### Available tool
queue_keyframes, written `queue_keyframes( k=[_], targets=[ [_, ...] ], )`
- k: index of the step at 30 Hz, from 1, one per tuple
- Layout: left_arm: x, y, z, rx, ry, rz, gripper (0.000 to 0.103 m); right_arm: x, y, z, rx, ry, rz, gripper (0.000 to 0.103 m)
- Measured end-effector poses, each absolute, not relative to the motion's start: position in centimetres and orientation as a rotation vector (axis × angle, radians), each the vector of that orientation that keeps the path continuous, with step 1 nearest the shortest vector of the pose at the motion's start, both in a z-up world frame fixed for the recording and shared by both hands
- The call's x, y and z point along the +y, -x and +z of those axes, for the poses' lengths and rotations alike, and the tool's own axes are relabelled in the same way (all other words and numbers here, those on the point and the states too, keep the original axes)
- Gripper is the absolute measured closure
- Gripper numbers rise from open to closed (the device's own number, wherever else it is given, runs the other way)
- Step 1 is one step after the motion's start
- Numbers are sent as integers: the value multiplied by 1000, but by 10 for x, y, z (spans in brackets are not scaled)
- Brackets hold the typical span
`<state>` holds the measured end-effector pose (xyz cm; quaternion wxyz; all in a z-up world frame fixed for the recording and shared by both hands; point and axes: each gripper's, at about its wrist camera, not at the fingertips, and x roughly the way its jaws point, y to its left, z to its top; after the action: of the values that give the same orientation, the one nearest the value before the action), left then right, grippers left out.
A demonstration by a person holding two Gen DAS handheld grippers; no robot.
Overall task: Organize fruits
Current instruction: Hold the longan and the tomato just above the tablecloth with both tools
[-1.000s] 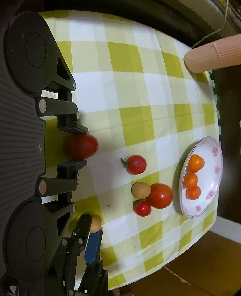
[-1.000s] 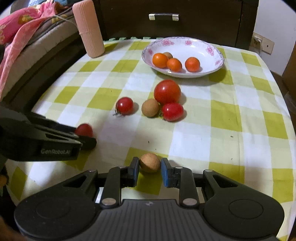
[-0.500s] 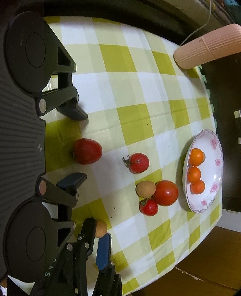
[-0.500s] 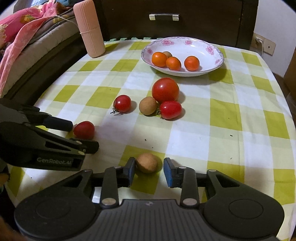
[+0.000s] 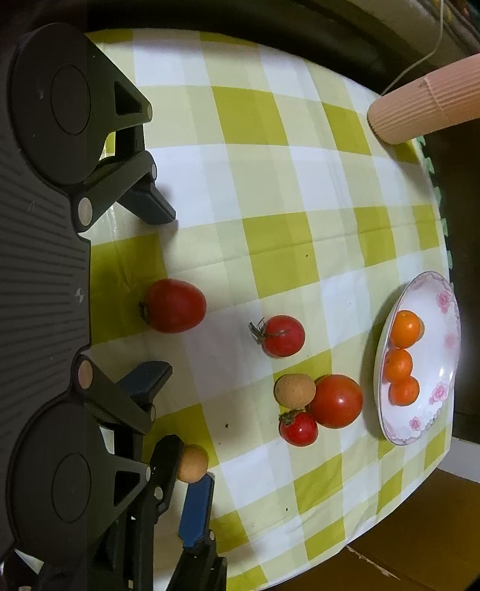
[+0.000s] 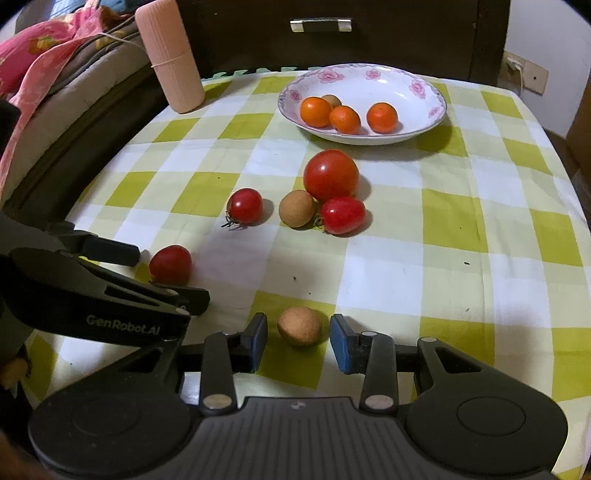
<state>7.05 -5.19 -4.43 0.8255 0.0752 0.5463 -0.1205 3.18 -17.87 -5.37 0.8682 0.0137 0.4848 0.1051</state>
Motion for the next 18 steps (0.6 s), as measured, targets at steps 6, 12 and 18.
queue_keyframes(
  k=[6,12,18],
  targets=[
    [-55,-65,-40,1117,-185,-267,37,-179,-31,-54,1015,4,191,78],
    [-56,-63,-37,1100,-168,-284,61,-174,-30,-51,1006,38,173,78],
    [-52,-61,-35,1101,-152,-297,66,-173,-29,-49,1001,27,151,78]
  ],
)
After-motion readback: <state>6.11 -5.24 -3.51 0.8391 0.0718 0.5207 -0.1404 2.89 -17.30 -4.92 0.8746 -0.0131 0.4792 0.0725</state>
